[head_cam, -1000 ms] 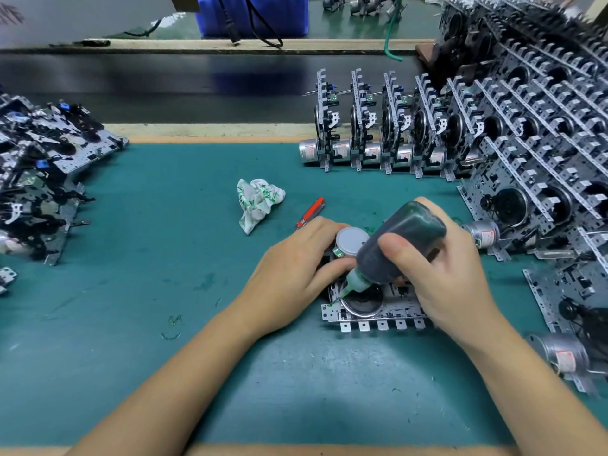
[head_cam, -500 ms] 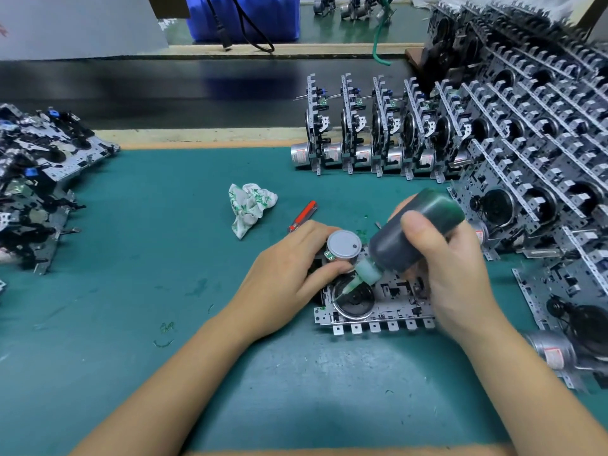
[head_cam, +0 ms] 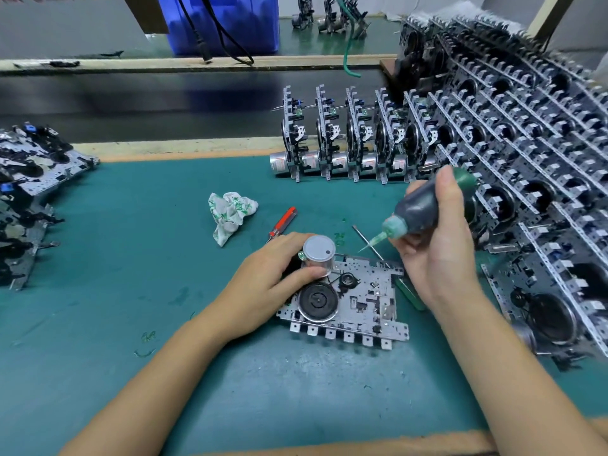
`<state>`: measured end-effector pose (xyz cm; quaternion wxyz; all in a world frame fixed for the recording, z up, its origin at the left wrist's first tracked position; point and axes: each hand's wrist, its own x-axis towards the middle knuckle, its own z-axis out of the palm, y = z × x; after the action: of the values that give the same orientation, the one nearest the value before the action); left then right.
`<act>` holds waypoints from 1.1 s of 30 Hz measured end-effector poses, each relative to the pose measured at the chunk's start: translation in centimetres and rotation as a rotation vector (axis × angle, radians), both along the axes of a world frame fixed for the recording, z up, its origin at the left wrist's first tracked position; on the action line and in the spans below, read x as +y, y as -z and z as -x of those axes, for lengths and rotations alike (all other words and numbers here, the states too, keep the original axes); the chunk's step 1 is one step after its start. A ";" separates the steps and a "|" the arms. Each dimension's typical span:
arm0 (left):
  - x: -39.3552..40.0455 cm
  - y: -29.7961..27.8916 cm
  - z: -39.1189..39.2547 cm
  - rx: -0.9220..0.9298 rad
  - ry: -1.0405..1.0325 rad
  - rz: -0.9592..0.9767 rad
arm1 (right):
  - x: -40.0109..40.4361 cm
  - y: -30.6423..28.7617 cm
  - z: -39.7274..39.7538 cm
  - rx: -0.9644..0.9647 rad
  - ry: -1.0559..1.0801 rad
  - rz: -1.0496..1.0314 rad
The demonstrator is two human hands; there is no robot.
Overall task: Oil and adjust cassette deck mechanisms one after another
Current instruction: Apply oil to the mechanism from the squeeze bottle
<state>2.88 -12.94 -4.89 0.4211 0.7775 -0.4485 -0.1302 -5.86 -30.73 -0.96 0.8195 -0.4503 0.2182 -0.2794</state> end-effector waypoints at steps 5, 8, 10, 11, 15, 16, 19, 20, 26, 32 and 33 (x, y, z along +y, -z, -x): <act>0.0 0.2 0.0 0.019 0.021 0.018 | 0.3 1.2 -0.9 0.164 0.019 0.220; 0.0 0.2 0.0 0.016 0.032 0.021 | 0.4 2.0 -1.2 0.169 0.002 0.406; 0.0 0.1 0.0 0.017 0.033 0.022 | 0.4 2.2 -1.3 0.159 0.002 0.488; 0.0 0.1 0.0 0.019 0.033 0.022 | 0.4 2.3 -1.3 0.149 0.000 0.518; -0.1 0.1 0.0 0.017 0.033 0.016 | 0.4 2.7 -1.4 0.135 -0.002 0.525; -0.1 0.0 0.0 0.016 0.032 0.015 | 0.4 2.7 -1.4 0.138 -0.003 0.525; -0.1 0.0 0.0 0.012 0.029 0.014 | 0.4 2.6 -1.4 0.145 -0.003 0.531; -0.1 0.0 0.1 0.010 0.028 0.014 | 0.4 2.6 -1.4 0.146 -0.001 0.527; 0.0 0.1 0.1 -0.003 0.026 0.009 | 0.6 2.4 -1.3 0.157 0.007 0.518; 0.0 -0.3 0.6 -0.025 -0.042 0.022 | 0.7 1.6 -0.9 0.134 0.072 0.374; -0.1 -0.3 0.8 -0.015 -0.074 0.035 | 0.6 1.4 -0.8 0.130 0.068 0.326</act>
<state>2.04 -13.06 -4.56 0.4358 0.7870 -0.4249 -0.1008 -5.07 -30.08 -2.38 0.7098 -0.5867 0.2376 -0.3091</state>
